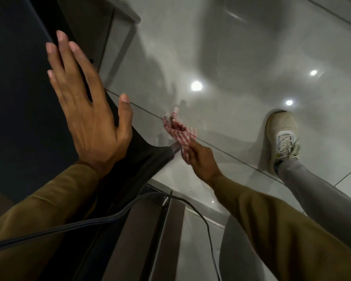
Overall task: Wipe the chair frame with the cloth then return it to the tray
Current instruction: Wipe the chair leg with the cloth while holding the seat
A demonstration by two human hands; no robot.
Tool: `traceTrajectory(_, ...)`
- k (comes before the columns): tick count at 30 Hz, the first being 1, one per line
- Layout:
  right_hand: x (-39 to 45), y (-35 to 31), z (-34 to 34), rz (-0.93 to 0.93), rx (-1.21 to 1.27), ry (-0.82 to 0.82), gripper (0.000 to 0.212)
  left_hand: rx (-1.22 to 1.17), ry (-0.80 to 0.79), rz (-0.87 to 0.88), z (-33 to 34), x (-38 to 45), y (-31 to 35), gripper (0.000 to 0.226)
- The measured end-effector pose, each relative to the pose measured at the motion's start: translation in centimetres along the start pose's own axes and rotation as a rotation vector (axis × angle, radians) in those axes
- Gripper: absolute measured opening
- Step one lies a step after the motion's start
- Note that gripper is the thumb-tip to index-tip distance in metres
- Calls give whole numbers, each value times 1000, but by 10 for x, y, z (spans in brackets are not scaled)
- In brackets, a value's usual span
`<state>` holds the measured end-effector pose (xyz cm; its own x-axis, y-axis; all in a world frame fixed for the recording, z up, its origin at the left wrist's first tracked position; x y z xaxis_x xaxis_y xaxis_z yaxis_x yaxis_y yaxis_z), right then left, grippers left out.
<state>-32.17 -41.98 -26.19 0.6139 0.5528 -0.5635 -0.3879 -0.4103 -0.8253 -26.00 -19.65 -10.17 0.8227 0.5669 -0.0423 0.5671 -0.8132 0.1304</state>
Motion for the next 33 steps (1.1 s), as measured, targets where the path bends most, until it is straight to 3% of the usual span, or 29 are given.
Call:
traceTrajectory(3, 18, 13, -4, 81, -110, -32, 35, -15, -11, -2, 1, 1, 1, 80)
traceTrajectory(6, 12, -2, 0, 115, -61, 1, 37, -20, -15, 1, 0, 1, 1, 79)
traceTrajectory(12, -37, -58, -9, -113, 12, -4, 26, -19, -38, 0, -2, 0, 2, 79)
traceTrajectory(17, -12, -45, -14, -164, -51, -47, 32, -26, -22, -3, 1, 0, 1, 78)
traceTrajectory(23, 25, 13, 1, 171, 19, 17, 37, -9, -2, -12, 2, 1, 0, 77)
traceTrajectory(27, 41, 12, 5, 186, -147, -44, 45, -13, -14, -13, 2, 0, 1, 76)
traceTrajectory(33, -21, -44, -7, 39, 151, -86, 38, -13, -23, -17, 0, 1, 2, 77)
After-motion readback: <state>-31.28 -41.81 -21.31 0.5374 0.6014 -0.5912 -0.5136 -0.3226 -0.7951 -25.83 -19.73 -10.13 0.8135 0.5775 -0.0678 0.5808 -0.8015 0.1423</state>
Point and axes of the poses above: each hand's wrist, its own x-axis towards the middle knuckle, its own z-axis out of the palm, y = z × x, the point moved 3 cm from there along x, towards the middle knuckle, and after that the axes turned 15 degrees about -z, right-handed, at the moved point
